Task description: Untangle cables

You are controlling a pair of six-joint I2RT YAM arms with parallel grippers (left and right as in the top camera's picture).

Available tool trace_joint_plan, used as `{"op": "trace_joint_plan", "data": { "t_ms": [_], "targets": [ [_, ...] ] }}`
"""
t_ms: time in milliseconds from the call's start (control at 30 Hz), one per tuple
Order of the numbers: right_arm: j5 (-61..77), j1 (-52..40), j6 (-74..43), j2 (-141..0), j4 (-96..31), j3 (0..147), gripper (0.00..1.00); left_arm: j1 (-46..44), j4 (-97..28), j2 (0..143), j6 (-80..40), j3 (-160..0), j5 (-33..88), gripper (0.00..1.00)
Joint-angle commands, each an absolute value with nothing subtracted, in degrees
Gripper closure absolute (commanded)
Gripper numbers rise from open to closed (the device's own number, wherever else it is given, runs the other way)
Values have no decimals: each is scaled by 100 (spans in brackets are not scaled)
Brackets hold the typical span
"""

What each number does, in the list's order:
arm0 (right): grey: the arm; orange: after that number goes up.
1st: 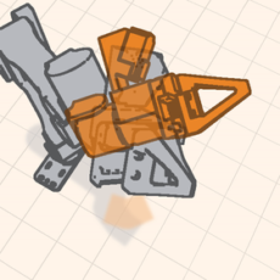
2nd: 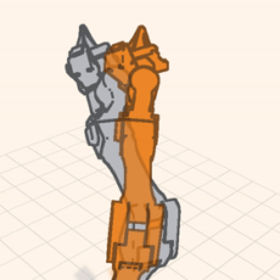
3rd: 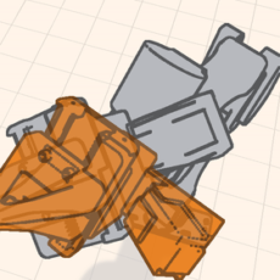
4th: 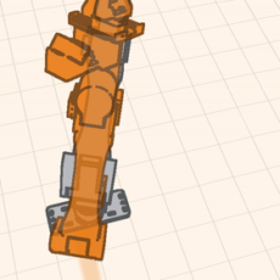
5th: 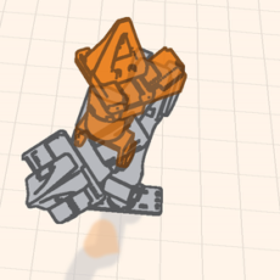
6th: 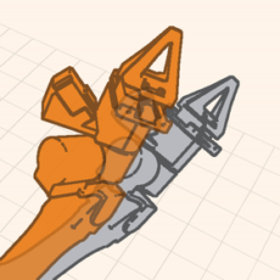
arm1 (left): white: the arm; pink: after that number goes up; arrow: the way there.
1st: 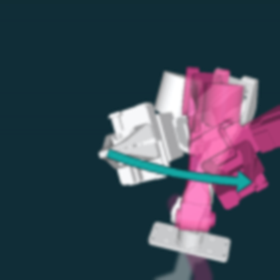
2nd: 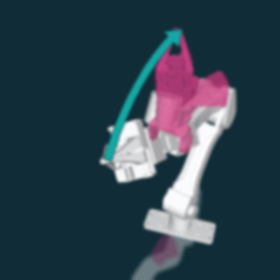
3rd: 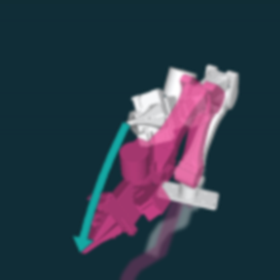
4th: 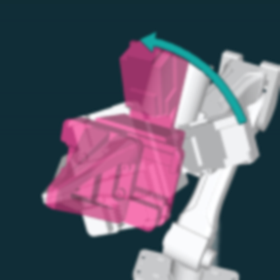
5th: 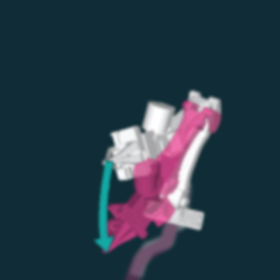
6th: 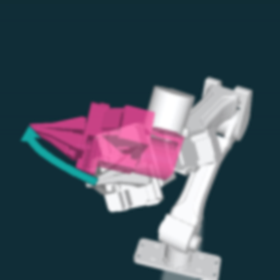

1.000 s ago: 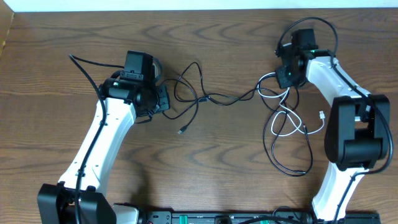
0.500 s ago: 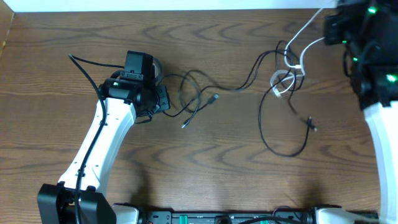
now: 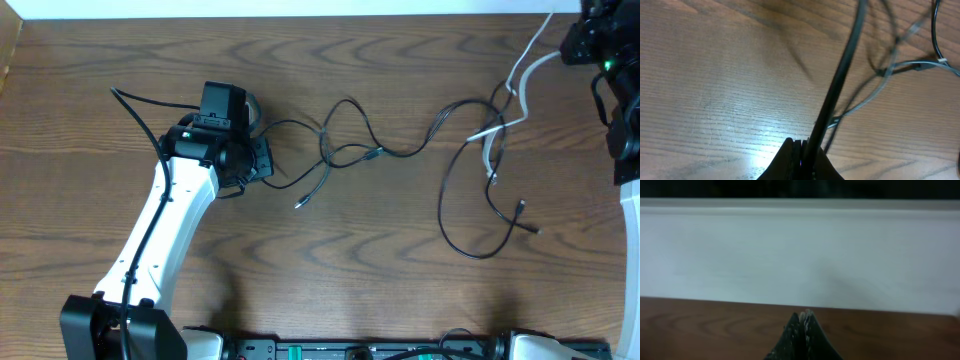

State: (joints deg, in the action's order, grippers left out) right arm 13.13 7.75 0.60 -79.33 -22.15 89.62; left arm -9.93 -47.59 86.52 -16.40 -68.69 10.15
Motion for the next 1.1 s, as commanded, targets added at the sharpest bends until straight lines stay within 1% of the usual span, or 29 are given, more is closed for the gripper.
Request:
{"op": "trace_joint_plan", "data": {
  "t_ms": [0,133,233,333,400,433,500,600,700,767,967,1033,1067],
  "targets": [
    [812,794,69,-7863,-2014,9013,99,-1000,-4775,8648,-1546,-6851,958,92],
    [-1256,794,67,-7863,-2112,9013,99,-1000,-4775,8648,-1546,-6851,958,92],
    [-2335,794,-38,-7870,-2353,9011,99,-1000,-4770,8648,-1546,-6851,958,92],
    [-2971,797,-64,-7911,-2475,9011,99,-1000,-4768,8648,-1546,-6851,956,92],
    [-3712,825,-287,-7957,-2541,9011,99,-1000,-4772,8648,-1546,-6851,958,93],
    [-4335,895,-467,-8014,-2648,9011,99,-1000,-4775,8648,-1546,-6851,956,92],
    [-4709,1026,-567,-8101,-2867,9011,99,-1000,-4775,8648,-1546,-6851,958,92],
    [-4766,1245,-904,-8270,-3420,9008,99,-1000,-4772,8648,-1546,-6851,956,92],
    [-4591,1505,-1592,-8527,-4213,9008,99,-1000,-4775,8648,-1546,-6851,958,92],
    [-4021,1765,-1802,-8831,-4674,9008,99,-1000,-4775,8648,-1544,-6851,958,93],
    [-2829,2191,-1804,-9362,-5113,9008,99,-1000,-4775,8648,-1546,-6851,956,92],
    [-2309,2241,-1785,-9445,-5089,9008,99,-1000,-4775,8648,-1546,-6851,956,92],
    [-1824,2241,-1625,-9454,-5006,9008,99,-1000,-4775,8648,-1546,-6851,956,92]
  ]
}}
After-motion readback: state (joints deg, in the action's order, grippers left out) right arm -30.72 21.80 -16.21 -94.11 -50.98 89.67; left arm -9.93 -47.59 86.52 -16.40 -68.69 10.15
